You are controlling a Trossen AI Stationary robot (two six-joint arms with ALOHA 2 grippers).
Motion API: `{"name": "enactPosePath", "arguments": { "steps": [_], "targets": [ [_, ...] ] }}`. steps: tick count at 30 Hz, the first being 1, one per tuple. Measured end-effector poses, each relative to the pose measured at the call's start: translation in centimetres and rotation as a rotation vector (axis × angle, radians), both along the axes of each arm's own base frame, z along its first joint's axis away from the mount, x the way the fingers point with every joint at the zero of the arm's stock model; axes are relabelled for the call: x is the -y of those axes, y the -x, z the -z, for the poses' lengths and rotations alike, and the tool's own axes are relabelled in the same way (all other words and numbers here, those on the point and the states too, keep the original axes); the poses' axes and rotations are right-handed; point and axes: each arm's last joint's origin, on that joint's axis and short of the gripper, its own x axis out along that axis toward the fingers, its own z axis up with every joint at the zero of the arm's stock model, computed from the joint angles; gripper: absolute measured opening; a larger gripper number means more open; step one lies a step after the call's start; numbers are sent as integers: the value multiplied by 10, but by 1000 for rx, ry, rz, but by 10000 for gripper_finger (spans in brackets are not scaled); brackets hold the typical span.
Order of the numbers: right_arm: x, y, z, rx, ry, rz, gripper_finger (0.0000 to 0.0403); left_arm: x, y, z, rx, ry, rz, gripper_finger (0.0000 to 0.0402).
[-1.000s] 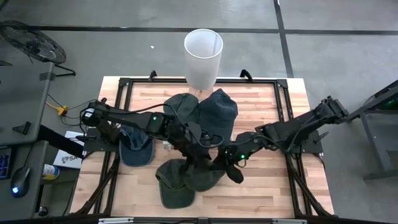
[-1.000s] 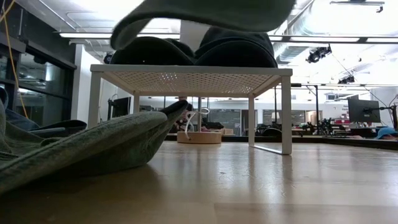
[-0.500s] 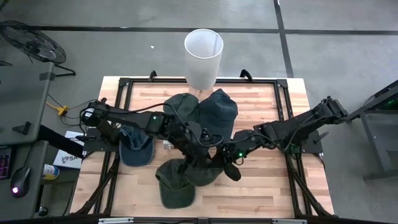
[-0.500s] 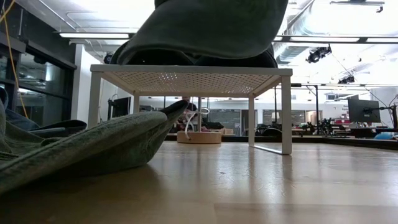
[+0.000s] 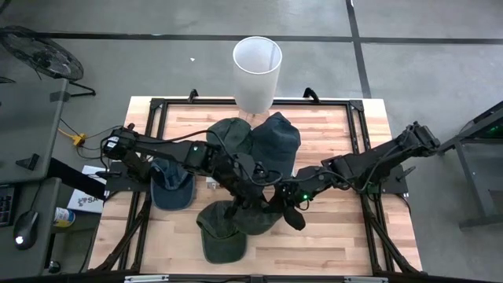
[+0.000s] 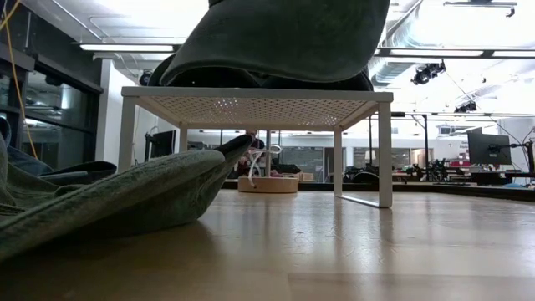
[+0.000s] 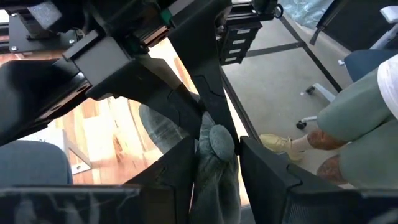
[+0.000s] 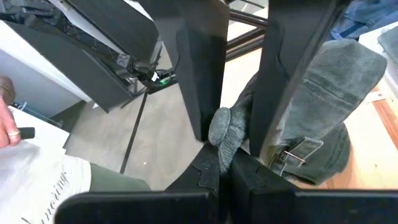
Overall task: Pick & Place hat
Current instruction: Stack the top green cap on the green cap on the shelf
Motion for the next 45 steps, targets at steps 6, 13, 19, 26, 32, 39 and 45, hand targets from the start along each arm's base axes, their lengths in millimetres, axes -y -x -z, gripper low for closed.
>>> {"name": "enactPosePath", "arguments": {
  "steps": [6, 13, 19, 26, 32, 39, 45],
  "targets": [
    [0, 0, 2, -18, 8, 6, 0, 0, 0, -3, 20, 9, 4, 119],
    [0, -2, 2, -5, 5, 8, 0, 0, 0, -2, 16, 11, 2, 119],
    [0, -2, 2, -3, 4, 9, 0, 0, 0, -2, 0, 20, -10, 106],
    [-1, -2, 2, -2, 5, 7, 0, 0, 1, -1, -12, 17, -18, 31],
    [0, -2, 2, 2, 15, 7, 0, 0, 1, -1, -14, 20, -15, 20],
    [-1, 1, -1, 21, 27, -18, 20, 0, 2, -3, -16, 46, -25, 20],
    [0, 12, -12, 56, 40, 12, 70, -1, 9, -9, -22, 81, -26, 20]
  ]
}}
